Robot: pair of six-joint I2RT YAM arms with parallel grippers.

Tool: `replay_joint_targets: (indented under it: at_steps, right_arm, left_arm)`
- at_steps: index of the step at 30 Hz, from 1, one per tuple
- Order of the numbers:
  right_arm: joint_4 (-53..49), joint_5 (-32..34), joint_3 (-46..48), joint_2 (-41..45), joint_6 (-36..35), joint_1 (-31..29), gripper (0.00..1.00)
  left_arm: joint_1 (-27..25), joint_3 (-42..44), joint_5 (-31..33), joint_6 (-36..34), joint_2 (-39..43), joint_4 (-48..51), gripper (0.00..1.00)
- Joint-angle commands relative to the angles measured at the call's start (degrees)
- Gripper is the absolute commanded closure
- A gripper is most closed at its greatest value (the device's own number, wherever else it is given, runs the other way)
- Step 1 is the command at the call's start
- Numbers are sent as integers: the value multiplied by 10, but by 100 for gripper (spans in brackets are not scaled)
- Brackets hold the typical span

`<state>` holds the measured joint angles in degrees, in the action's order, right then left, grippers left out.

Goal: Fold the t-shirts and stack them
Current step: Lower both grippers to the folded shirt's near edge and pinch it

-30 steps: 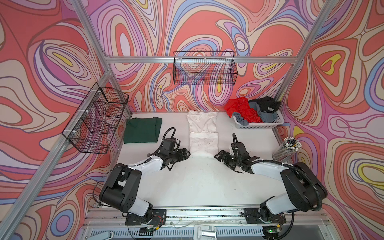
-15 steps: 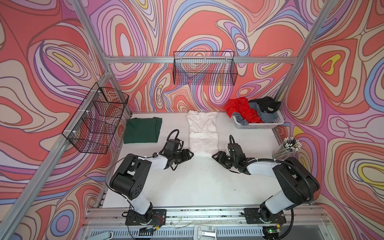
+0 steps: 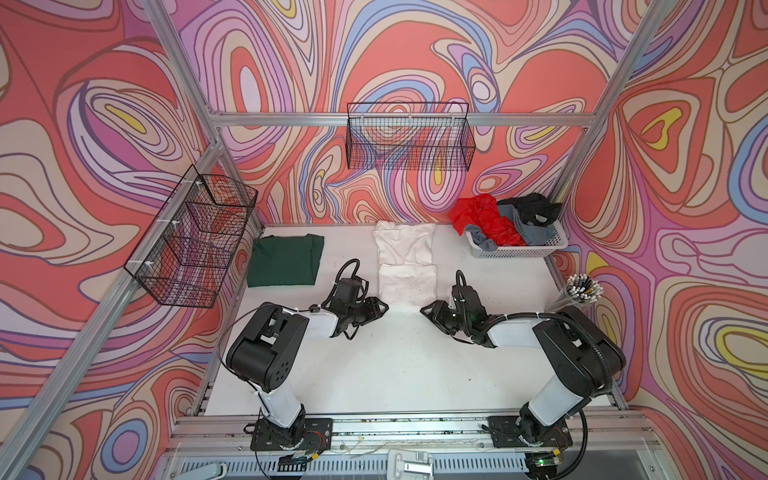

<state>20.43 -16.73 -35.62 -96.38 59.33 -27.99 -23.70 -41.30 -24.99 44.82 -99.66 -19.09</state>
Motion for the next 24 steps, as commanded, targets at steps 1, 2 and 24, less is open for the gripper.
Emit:
replay_joint_targets:
  at_steps: [1,2,24]
  right_arm:
    - [-28,6,10,-26,12,-5,47]
    - [-28,5,10,-28,13,-5,49]
    - [-99,48,-16,-40,-32,-4,95]
  left_arm:
    - [-4,-3,2,11,-34,26,54]
    - [-4,-3,3,12,-37,22,57]
    - [-7,-35,-14,18,-90,19,100]
